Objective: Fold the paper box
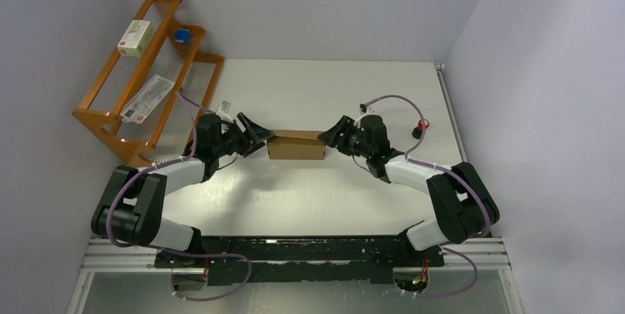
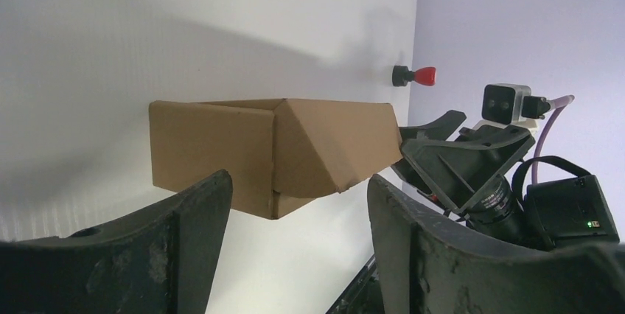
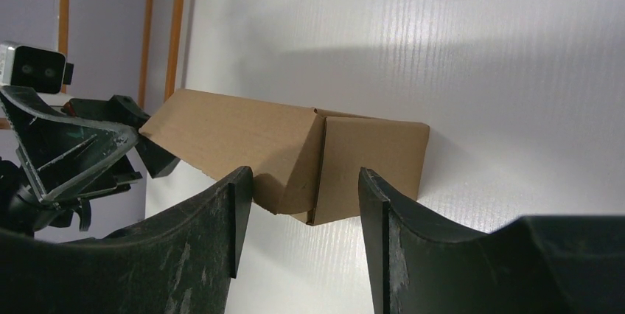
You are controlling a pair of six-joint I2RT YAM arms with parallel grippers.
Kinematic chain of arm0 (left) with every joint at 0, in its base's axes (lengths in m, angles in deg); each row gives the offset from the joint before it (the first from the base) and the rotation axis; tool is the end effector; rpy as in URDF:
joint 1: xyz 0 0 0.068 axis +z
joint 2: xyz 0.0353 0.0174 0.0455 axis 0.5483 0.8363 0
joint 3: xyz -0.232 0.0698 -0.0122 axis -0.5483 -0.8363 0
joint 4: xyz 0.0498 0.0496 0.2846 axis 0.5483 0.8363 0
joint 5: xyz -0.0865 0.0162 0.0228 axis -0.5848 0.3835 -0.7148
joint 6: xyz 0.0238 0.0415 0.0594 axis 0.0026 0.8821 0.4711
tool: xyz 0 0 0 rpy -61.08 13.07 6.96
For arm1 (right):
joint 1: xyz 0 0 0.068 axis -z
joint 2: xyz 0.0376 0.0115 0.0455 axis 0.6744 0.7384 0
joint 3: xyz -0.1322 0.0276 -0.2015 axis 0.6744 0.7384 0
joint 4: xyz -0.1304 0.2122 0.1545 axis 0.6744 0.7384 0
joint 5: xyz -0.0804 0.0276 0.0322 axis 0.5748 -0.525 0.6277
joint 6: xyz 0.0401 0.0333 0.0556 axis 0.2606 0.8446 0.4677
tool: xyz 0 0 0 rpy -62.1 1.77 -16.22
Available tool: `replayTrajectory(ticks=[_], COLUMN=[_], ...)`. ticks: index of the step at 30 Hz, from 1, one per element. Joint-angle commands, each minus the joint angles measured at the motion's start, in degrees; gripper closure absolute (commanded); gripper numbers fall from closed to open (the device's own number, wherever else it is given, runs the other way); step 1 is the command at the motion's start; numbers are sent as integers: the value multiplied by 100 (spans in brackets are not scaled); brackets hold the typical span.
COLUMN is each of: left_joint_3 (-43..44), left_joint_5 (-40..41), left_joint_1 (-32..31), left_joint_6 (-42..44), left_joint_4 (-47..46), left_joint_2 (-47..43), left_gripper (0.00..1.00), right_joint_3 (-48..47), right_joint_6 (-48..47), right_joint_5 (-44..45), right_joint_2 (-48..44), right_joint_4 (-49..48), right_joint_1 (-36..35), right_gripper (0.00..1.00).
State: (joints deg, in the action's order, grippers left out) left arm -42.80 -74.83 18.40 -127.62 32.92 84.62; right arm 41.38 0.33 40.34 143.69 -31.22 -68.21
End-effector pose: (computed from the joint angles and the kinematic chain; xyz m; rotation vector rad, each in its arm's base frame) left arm 0.3044 -0.1113 0.1043 -0.4976 2.1394 -1.2522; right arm 0.3029 0.1623 0.1118 0.2556 2.1379 1.0101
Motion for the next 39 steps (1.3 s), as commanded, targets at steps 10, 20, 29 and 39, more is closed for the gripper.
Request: replayTrajectory(ticks=[10, 20, 29, 39], left_joint_3=[402, 27, -351, -735], left_joint_5=[350, 222, 88, 400], left_joint_1=[-44, -40, -44, -36], left_joint_6=[277, 430, 561, 1187], left_joint_4=[99, -225, -585, -255], left_joint_2=[124, 511, 624, 374], left_gripper=[28, 50, 65, 71], right_joint_3=[81, 150, 345, 650], right_joint_6=[-174, -173, -123, 107], right_joint_5=[-12, -41, -177, -593], right_joint_2=[165, 184, 238, 404], right_joint_4=[173, 34, -342, -857], right_joint_1=[40, 40, 50, 275], right_gripper=[43, 43, 46, 52])
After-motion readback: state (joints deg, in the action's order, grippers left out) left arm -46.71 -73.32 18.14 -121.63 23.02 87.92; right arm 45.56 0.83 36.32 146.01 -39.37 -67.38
